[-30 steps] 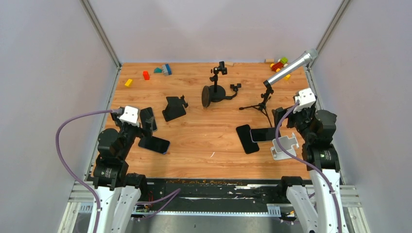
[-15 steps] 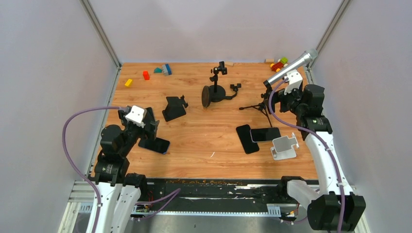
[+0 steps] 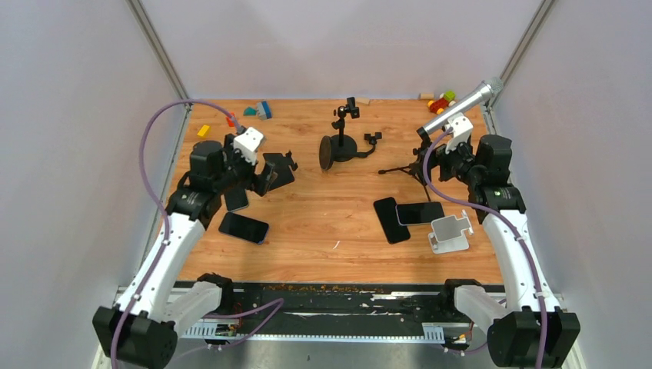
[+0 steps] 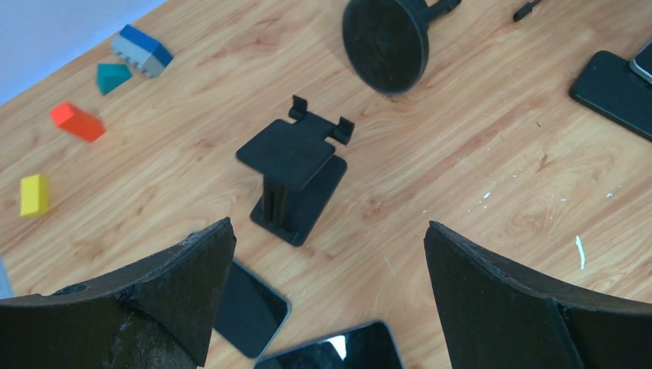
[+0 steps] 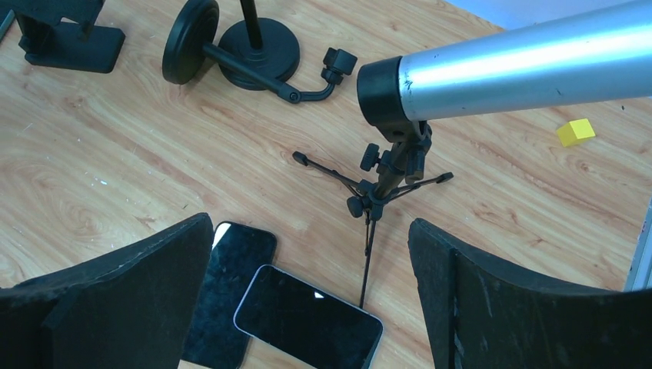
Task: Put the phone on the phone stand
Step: Move the phone stand to the center of the board.
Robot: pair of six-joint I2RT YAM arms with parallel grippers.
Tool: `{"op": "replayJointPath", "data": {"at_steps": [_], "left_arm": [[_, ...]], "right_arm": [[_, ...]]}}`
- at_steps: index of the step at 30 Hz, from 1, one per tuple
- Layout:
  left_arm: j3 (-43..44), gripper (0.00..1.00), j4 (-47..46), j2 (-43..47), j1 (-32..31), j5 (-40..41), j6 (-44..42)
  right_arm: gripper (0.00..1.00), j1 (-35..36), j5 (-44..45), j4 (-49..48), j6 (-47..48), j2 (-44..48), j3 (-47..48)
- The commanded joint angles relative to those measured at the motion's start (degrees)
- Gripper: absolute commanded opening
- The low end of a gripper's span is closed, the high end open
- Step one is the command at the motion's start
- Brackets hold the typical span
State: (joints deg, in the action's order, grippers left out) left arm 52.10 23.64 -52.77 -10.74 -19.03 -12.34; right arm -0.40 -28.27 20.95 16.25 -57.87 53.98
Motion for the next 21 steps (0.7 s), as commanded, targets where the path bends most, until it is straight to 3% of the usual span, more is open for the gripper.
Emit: {"op": "replayJointPath", "data": {"at_steps": [1,7,13,21], "left_arm": [[2.1,1.0,-8.5,-5.5,-6.6,4.8,2.2],[0.0,1.0,-19.0,-9.9,-12.3,8.8,8.6],[-4.0,1.0,-22.0,-9.6,-17.3,11.8,7.6],[0.2,0.99,-23.4,-17.5,-19.6,13.1,6.1]], "right_arm": [[1.0,0.2,-0.6,0.6,1.5,1.5,1.0],[1.0,0.2,2.4,0.0,4.4,4.1,-1.8],[1.0,0.1,0.0,-1.0,4.2,5.6,-3.0],[1.0,0.2,2.5,-1.9,6.8,5.1,-4.1]]}}
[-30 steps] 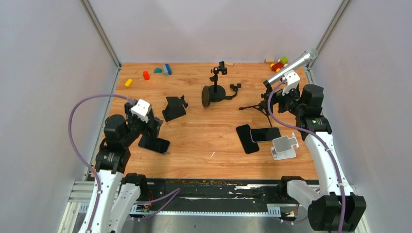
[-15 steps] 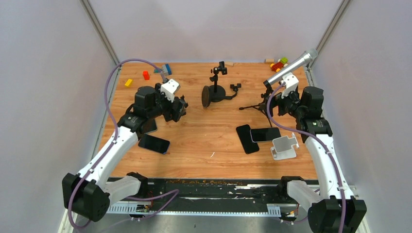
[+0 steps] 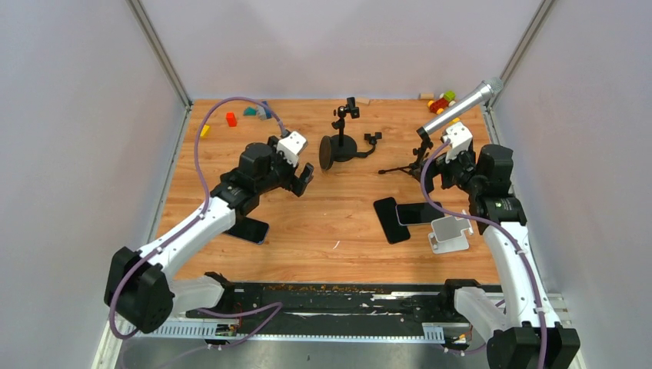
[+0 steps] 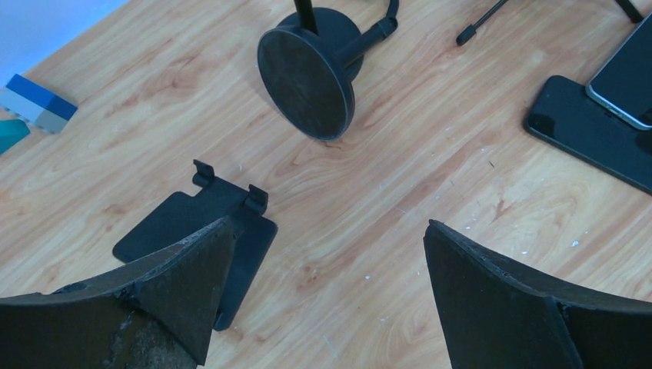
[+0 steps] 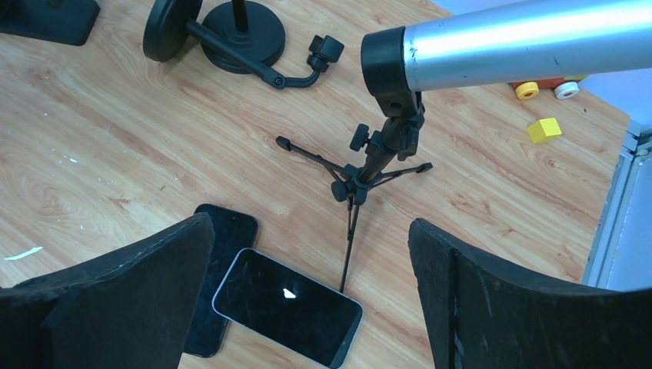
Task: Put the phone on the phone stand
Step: Move the phone stand to the center of the board.
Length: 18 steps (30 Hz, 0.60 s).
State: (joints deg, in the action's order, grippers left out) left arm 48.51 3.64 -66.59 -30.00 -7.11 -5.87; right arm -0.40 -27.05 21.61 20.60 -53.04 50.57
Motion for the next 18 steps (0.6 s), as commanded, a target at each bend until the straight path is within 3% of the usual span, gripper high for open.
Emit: {"op": "replayJointPath", "data": {"at_steps": [1,7,12,18], "left_arm": [[4.3,1.0,-2.6,-4.3,-0.4,1.3,-0.4],[7.5,1.0,5.7,-6.0,-0.4,6.2,-5.2],[8.2,1.0,14.1,-5.2,0.7,15.4,-8.5],[11.7,1.0,19.5,-7.9,8.0,9.7,-0.9]], "right_arm": [[1.0,0.2,1.8,-2.6,2.7,0.0,-0.7],[1.0,0.2,1.4,-2.6,3.2,-0.6,-0.9],[1.0,0.1,0.4,-2.6,3.3,0.9,-1.1],[1.0,0.2,-1.1,-2.4,3.2,0.2,-1.1]]}}
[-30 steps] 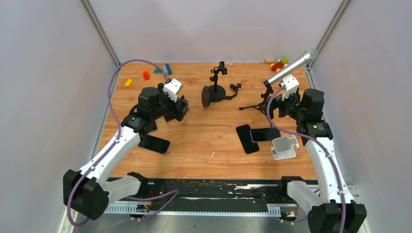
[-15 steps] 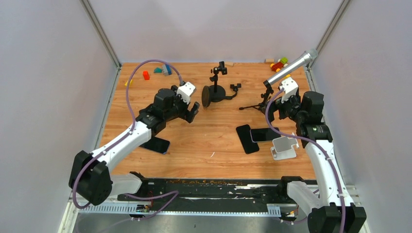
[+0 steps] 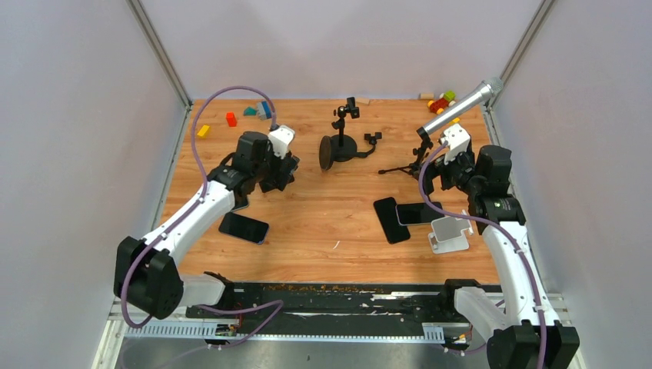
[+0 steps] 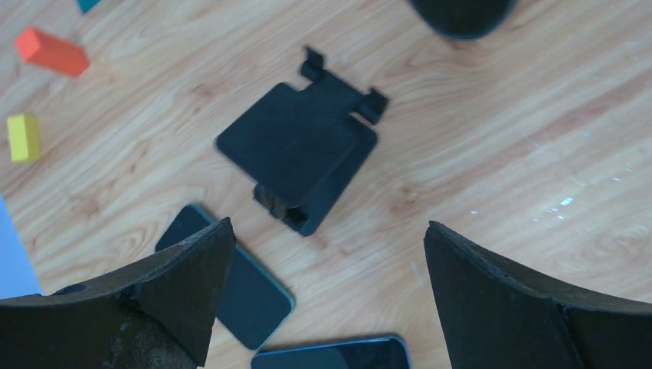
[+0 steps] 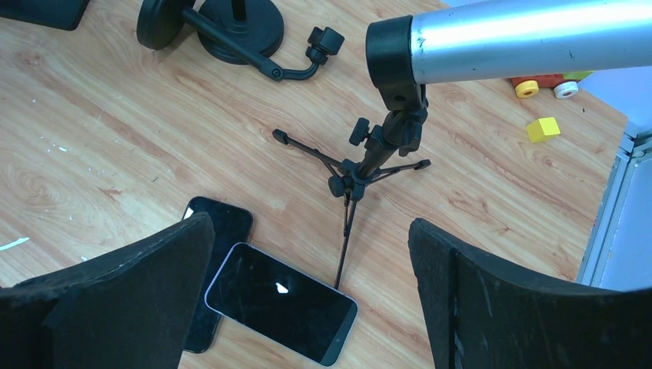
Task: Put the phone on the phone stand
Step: Move the phone stand to the center of the board.
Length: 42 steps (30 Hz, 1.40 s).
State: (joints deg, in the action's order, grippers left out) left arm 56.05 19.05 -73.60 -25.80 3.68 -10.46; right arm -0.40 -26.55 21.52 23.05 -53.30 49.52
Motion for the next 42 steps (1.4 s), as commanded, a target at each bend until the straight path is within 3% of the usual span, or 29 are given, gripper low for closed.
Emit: {"op": "replayJointPath", "data": {"at_steps": [1,8,16,31,42], "left_arm": [[4.6,1.0,4.1,-1.2,4.7,-1.4,4.6],[7.8,0.99,4.0,-6.0,9.3,-3.0,10.6],[11.8,0.92,3.1,-13.9,13.8,-10.6,20.3],[14.4,0.62,-0.2,-22.8,16.9,-18.5,26.8],[15.6,0.35,1.2,-23.0,17.7,-23.5,23.6]], "right_arm": [[1.0,0.2,-1.6,-2.3,0.8,0.5,0.0],[1.0,0.2,-1.2,-2.3,1.0,0.4,-0.1],[1.0,0.2,-1.2,-2.2,1.6,-0.3,-0.3],[1.0,0.1,-2.7,-1.4,3.2,-1.6,-0.6],[1.0,0.1,-2.9,-1.3,3.6,-1.8,-0.7]]}}
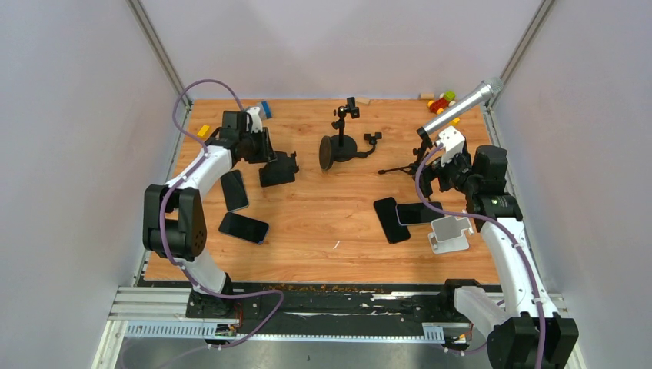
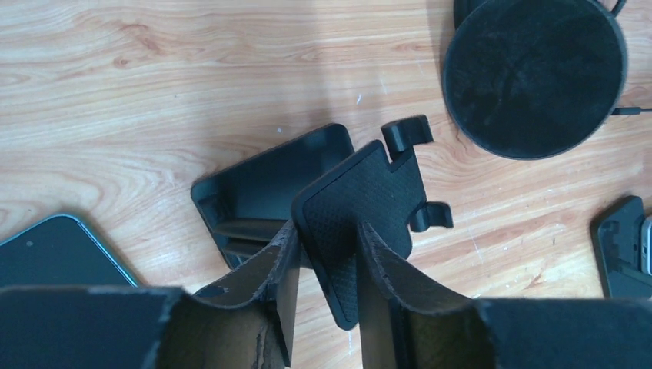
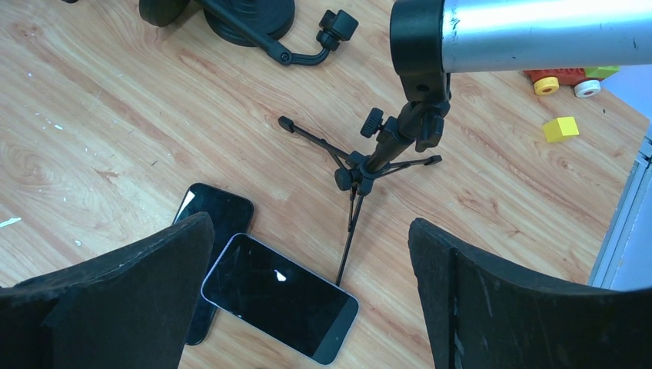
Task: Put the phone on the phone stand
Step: Move the phone stand to the center of the board.
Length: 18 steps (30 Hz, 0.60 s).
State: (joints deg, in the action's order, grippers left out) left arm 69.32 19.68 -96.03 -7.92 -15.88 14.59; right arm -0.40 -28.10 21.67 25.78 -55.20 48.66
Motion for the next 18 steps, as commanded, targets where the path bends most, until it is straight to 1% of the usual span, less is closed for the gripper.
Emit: {"op": "replayJointPath", "data": {"at_steps": [1,8,11,13,18], "left_arm": [[2.7,0.33,0.9,-0.6,-0.2,-4.6,-1.9],[6.1,0.15,6.0,-1.6,-0.2,-8.4,-5.0],[6.9,0.02,7.9,-2.3,-0.2,-10.3,-6.3],[7.5,0.0,9.7,-2.6,-0.2,-11.0,-7.2],[8.1,0.0,13.1,-2.7,-0.8,-12.2,-10.2]], "right_arm": [[1.0,0.1,-1.3,-1.4,0.8,0.0,0.1],[1.0,0.1,-1.5,-1.3,0.9,-0.1,0.2],[1.0,0.2,-1.6,-1.3,0.8,-0.1,0.2],[1.0,0.1,-1.6,-1.3,0.8,-0.1,0.2],[1.0,0.2,-2.0,-1.3,0.6,-0.4,0.3]]}}
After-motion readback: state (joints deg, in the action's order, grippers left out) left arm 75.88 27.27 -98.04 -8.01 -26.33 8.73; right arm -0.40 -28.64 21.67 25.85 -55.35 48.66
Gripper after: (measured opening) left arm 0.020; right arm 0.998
